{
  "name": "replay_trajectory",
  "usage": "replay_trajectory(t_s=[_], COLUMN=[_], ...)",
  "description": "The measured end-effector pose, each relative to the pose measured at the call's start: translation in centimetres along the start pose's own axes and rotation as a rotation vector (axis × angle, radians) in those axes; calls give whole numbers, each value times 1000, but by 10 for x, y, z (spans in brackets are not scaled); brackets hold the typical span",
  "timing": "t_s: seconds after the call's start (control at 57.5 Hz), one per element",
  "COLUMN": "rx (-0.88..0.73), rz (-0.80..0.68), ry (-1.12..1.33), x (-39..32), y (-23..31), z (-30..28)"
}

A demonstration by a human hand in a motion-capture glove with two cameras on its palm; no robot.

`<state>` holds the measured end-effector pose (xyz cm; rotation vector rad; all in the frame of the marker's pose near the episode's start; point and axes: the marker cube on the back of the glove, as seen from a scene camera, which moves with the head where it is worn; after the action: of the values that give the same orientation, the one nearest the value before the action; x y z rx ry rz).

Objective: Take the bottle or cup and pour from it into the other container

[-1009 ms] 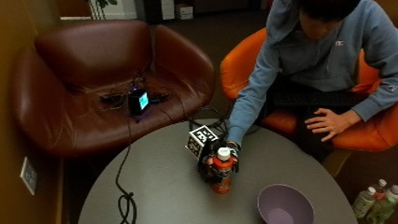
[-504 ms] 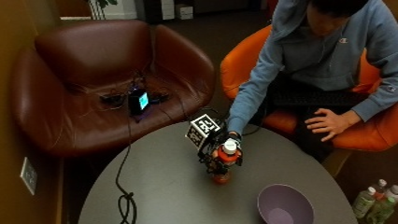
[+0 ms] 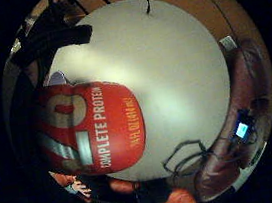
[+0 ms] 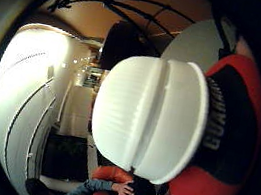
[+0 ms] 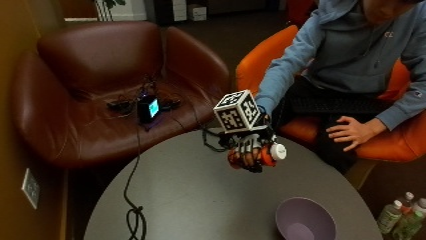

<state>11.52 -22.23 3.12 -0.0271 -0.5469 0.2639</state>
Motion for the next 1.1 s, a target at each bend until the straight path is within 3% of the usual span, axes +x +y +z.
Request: replay_trajectory(t_s=[0.452,0.661,0.939,1.096], rx=[-113,-61,-103,-106], rz=[57,-7,-86,-102], ry=[445,920,1396,1467], x=[-84,-115,-141,-152], y=[-16,-31,-17,-11], z=[-1,2,55,79])
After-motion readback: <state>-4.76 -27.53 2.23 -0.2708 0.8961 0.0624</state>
